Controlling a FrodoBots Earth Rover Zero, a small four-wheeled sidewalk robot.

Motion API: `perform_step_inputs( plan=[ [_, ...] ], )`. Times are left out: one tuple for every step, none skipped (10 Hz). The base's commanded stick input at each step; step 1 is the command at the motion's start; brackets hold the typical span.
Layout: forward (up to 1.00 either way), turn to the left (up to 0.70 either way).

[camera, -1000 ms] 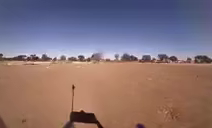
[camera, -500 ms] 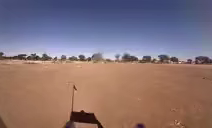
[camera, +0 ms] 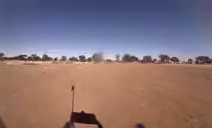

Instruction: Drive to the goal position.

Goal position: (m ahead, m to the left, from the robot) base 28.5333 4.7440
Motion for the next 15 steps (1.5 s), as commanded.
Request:
perform_step_inputs(
  plan=[
    [0.5, 0.0],
    [0.5, 0.0],
    [0.5, 0.0],
    [0.5, 0.0],
    [0.5, 0.0],
    [0.5, 0.0],
    [0.5, 0.0],
    [0.5, 0.0],
    [0.5, 0.0],
    [0.5, 0.0],
    [0.5, 0.0],
    [0.5, 0.0],
    [0.5, 0.0],
    [0.5, 0.0],
    [0.5, 0.0]
  ],
)
